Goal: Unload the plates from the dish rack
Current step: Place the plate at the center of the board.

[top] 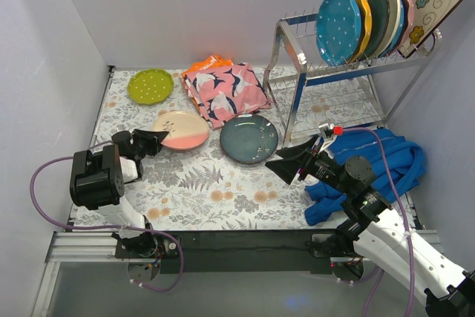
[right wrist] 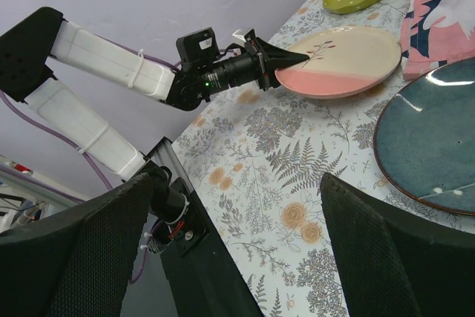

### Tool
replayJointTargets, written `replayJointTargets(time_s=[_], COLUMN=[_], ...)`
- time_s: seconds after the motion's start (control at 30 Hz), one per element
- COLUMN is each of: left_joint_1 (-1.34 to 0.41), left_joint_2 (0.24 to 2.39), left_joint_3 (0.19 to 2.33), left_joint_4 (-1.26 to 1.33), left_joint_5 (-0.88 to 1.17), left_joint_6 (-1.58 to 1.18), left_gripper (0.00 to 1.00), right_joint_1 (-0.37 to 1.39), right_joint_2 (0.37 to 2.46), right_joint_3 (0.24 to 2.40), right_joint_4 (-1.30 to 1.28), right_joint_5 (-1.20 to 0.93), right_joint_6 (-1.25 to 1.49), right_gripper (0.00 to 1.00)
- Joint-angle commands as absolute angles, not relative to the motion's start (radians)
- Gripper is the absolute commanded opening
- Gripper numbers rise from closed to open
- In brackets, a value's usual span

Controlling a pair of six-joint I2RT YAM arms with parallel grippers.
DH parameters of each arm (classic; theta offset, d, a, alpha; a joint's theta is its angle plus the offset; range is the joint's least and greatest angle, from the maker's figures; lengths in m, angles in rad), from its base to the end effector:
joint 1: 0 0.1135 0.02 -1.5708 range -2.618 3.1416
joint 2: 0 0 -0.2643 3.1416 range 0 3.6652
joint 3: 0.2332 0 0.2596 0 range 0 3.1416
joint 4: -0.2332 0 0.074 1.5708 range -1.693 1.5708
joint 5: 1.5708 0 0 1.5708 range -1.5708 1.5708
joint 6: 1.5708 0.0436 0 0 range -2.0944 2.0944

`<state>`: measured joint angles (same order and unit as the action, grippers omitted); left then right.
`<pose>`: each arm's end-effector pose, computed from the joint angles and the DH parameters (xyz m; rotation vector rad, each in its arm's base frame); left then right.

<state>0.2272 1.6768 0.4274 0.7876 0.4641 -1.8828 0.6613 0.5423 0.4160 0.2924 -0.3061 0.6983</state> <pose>0.2829 0.0454 0.1053 -1.8423 1.4332 -1.4226 0.1227 0.1121 0.2967 -0.2501 1.5325 1.3179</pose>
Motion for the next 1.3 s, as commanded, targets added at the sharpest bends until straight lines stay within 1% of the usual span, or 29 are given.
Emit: replayJointTargets(time_s=[0.0,0.03,0.1,0.13,0.23,0.33,0.43,0.47,0.6,0.67,0.77,0.8,0.93,1.03,1.13,1.17,1.23,1.27], left_joint_1=[0.236,0.236,0.236,0.236,0.236,0.236,0.236,0.235,0.236,0.236,0.236,0.235,0.236,0.223,0.146,0.082,0.016,-0.071], left_joint_2=[1.652,1.654,1.632,1.623,1.606,1.62,1.614,1.614,1.588,1.543,1.47,1.448,1.352,1.273,1.201,1.187,1.164,1.16], left_joint_3=[0.54,0.554,0.557,0.548,0.566,0.601,0.6,0.598,0.603,0.594,0.584,0.583,0.583,0.577,0.577,0.583,0.6,0.615], left_joint_4=[0.671,0.6,0.559,0.54,0.482,0.407,0.396,0.393,0.324,0.287,0.232,0.223,0.163,0.153,0.169,0.173,0.167,0.163], left_joint_5=[0.39,0.379,0.329,0.309,0.259,0.25,0.241,0.239,0.169,0.1,0.035,0.013,-0.046,-0.02,0.038,0.049,0.073,0.092], left_joint_6=[-1.778,-1.761,-1.737,-1.733,-1.712,-1.68,-1.667,-1.664,-1.648,-1.644,-1.643,-1.641,-1.625,-1.602,-1.556,-1.536,-1.484,-1.468], left_gripper=[0.21,0.22,0.24,0.29,0.36,0.38,0.44,0.56,0.6,0.61,0.65,0.76,0.76,0.77,0.76,0.76,0.76,0.76], right_joint_1=[0.66,0.66,0.66,0.658,0.658,0.66,0.66,0.658,0.66,0.658,0.66,0.66,0.66,0.66,0.66,0.661,0.66,0.66], right_joint_2=[0.54,0.541,0.543,0.543,0.545,0.54,0.538,0.538,0.538,0.541,0.551,0.552,0.566,0.568,0.569,0.569,0.569,0.568], right_joint_3=[0.426,0.425,0.423,0.423,0.425,0.425,0.425,0.425,0.42,0.422,0.422,0.422,0.425,0.425,0.425,0.425,0.429,0.433], right_joint_4=[0.327,0.327,0.327,0.327,0.327,0.328,0.327,0.327,0.328,0.328,0.328,0.328,0.328,0.327,0.327,0.327,0.325,0.325], right_joint_5=[-0.301,-0.298,-0.295,-0.295,-0.299,-0.299,-0.299,-0.299,-0.299,-0.298,-0.298,-0.298,-0.302,-0.298,-0.295,-0.296,-0.299,-0.302], right_joint_6=[0.677,0.676,0.676,0.678,0.676,0.673,0.673,0.673,0.681,0.681,0.681,0.681,0.681,0.673,0.654,0.649,0.637,0.634], right_gripper=[0.98,0.98,0.98,0.98,0.98,0.98,0.98,0.98,0.98,0.98,0.98,0.98,0.98,0.98,0.97,0.97,0.97,0.97])
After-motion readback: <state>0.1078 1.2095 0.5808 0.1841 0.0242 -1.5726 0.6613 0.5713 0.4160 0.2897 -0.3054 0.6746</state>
